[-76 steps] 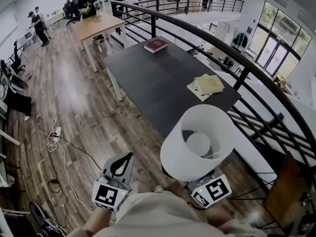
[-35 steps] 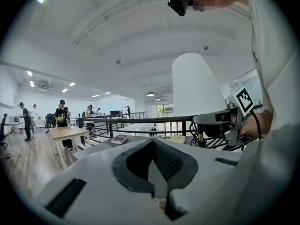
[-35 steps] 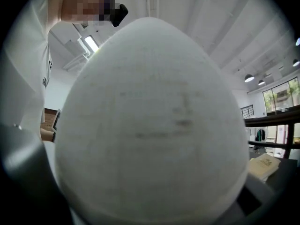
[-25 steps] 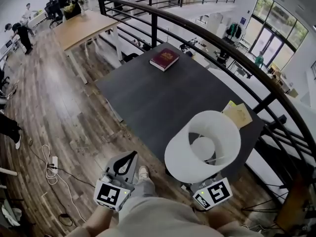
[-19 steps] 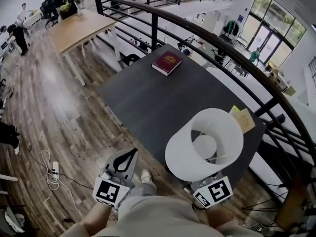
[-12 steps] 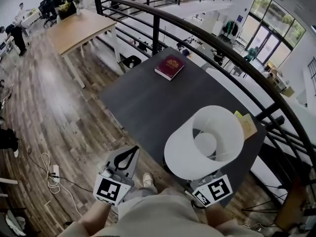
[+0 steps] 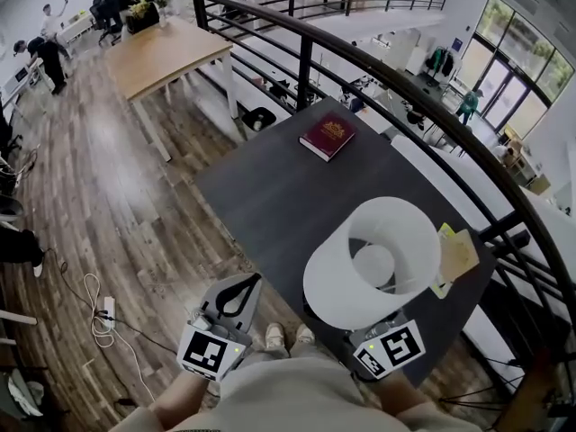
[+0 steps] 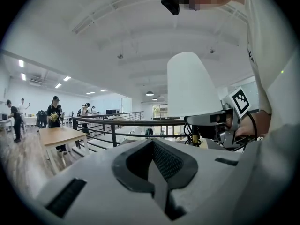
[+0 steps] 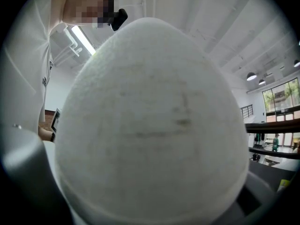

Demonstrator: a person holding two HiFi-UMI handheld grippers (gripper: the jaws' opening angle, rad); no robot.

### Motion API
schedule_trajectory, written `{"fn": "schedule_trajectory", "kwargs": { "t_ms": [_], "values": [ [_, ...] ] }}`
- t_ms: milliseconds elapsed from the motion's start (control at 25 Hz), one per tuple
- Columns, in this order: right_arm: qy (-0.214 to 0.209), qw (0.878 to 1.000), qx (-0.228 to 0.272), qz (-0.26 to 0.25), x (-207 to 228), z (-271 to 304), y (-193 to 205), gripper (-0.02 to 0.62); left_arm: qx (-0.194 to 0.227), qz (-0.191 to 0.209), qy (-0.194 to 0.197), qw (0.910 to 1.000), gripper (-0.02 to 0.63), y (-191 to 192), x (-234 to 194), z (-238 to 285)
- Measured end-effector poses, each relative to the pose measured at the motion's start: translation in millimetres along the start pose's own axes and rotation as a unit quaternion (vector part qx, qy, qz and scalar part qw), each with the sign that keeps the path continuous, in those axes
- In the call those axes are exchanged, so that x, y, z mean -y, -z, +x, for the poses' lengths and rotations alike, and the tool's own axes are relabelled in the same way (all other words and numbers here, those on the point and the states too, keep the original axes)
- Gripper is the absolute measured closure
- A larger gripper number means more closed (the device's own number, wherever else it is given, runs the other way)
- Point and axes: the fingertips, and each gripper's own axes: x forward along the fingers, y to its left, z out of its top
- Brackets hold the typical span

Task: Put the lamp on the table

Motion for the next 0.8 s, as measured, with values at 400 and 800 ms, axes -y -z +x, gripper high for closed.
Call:
{"fn": "schedule_trajectory", "kwargs": {
  "t_ms": [400, 800],
  "values": [
    [-0.027, 1.000, -0.011, 0.004, 22, 26, 10, 0.503, -0.014, -0.025, -0.028, 0.9992, 0.601, 10, -12, 19],
    [-0.063, 0.998, -0.007, 0.000, 39, 100, 12, 0.503, -0.003, 0.003, -0.071, 0.9974, 0.601, 18, -70, 50]
  ]
}}
